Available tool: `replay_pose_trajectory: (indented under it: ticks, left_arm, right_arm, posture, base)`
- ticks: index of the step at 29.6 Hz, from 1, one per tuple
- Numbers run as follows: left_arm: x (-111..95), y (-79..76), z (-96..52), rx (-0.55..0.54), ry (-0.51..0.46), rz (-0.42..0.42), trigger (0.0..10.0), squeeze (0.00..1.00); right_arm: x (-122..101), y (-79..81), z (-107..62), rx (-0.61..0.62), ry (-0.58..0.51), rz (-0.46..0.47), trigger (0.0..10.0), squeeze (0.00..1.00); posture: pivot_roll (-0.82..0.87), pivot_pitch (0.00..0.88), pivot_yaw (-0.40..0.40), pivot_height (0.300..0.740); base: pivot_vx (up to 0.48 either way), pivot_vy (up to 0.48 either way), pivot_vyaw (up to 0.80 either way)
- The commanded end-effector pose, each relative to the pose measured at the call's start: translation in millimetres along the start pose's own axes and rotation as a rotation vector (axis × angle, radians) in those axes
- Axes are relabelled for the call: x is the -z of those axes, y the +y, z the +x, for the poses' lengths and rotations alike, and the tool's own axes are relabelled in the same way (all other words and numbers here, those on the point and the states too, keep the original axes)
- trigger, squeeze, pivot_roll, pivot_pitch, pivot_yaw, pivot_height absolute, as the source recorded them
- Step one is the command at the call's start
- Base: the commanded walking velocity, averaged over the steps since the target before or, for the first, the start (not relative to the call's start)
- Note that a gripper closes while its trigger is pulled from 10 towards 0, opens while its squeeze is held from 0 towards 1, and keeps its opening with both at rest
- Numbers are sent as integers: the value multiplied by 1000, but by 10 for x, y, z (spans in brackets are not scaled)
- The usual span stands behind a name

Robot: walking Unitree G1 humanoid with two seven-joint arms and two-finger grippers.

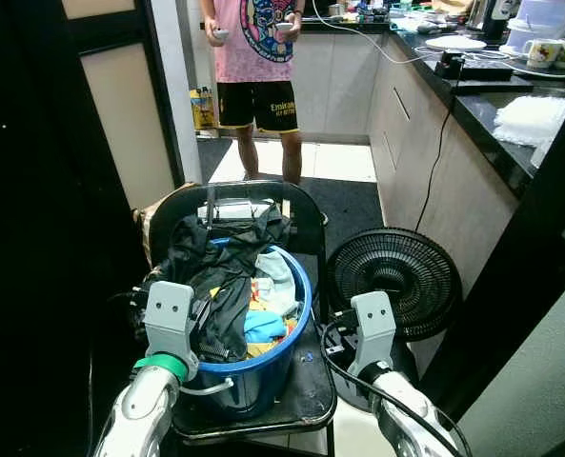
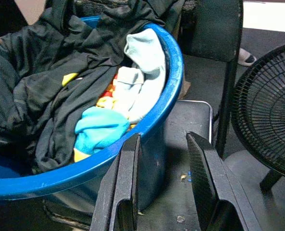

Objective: Clothes washing

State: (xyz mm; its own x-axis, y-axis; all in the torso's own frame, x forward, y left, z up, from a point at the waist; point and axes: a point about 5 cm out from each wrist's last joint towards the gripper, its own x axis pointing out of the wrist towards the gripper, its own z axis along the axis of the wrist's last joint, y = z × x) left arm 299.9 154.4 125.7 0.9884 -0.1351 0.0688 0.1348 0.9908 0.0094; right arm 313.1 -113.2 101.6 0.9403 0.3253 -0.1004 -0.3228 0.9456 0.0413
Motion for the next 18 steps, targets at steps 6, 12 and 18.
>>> replay_pose_trajectory:
  ticks: [6, 12, 18]
  left_arm:
    - [48, 40, -43, -24, 17, 0, 10000, 0]
    - [7, 48, -21, -32, -4, -1, 10000, 0]
    - [-16, 42, -6, -30, -17, -4, 10000, 0]
  right_arm:
    - [-31, -45, 18, 61, -29, 10, 10000, 0]
    - [-143, -43, 27, 53, -78, 22, 10000, 0]
    - [-187, -17, 34, 35, -95, -4, 10000, 0]
  posture:
    - [-17, 3, 71, 740]
    - [-19, 9, 75, 740]
    - [-20, 10, 76, 740]
  base:
    - [0, 0, 0]
    - [0, 0, 0]
    - [150, 0, 0]
